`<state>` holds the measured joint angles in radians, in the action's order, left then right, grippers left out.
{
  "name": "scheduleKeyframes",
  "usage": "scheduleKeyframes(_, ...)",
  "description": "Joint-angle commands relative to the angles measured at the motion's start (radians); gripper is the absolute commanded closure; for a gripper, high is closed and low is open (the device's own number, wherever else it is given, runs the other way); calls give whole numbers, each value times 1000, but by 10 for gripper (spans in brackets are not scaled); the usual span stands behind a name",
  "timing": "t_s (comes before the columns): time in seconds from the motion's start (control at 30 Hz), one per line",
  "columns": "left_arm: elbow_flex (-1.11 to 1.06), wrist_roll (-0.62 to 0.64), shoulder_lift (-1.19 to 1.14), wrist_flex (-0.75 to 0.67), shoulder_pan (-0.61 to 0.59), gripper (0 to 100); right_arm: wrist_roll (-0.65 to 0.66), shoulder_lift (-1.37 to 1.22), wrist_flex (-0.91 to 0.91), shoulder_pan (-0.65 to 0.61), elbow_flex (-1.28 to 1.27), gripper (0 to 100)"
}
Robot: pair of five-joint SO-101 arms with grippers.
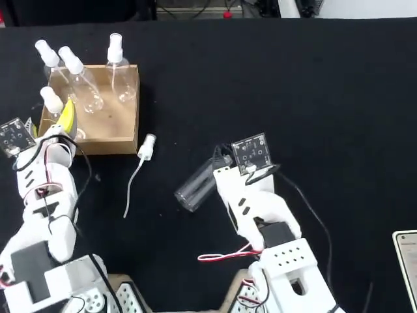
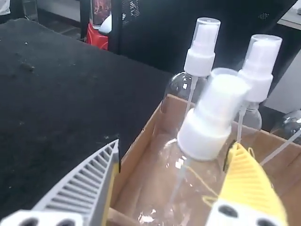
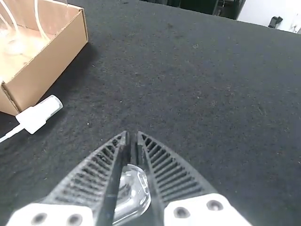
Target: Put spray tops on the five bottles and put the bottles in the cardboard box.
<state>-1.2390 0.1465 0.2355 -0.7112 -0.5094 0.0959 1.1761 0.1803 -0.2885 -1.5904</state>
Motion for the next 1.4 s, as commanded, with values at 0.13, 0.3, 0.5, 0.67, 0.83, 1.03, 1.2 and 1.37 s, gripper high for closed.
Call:
scheduleKeyframes(0.13, -94, 9, 178, 3, -13, 660, 8, 18, -23, 15, 4, 976)
scheduleKeyframes(0.3, -185, 9, 290, 3, -15, 661, 8, 18, -25, 15, 4, 976)
scheduleKeyframes(0.5, -228, 9, 446, 181, 38, 661, 8, 18, -25, 17, 4, 976)
scheduleKeyframes(0.67, -128, 9, 646, 709, 50, 661, 8, 18, -25, 17, 4, 975)
scheduleKeyframes(0.83, -56, 8, 862, 1189, 58, 659, 8, 18, -28, 17, 4, 974)
scheduleKeyframes(1.03, -133, -75, 1014, 1304, 105, 657, 6, 18, -23, 26, 7, 975)
scheduleKeyframes(1.2, -154, -287, 1086, 1355, 211, 661, -28, 18, -20, 160, 31, 976)
scheduleKeyframes(1.37, 4, -457, 1092, 1659, 426, 662, -215, 12, 75, 212, 68, 973)
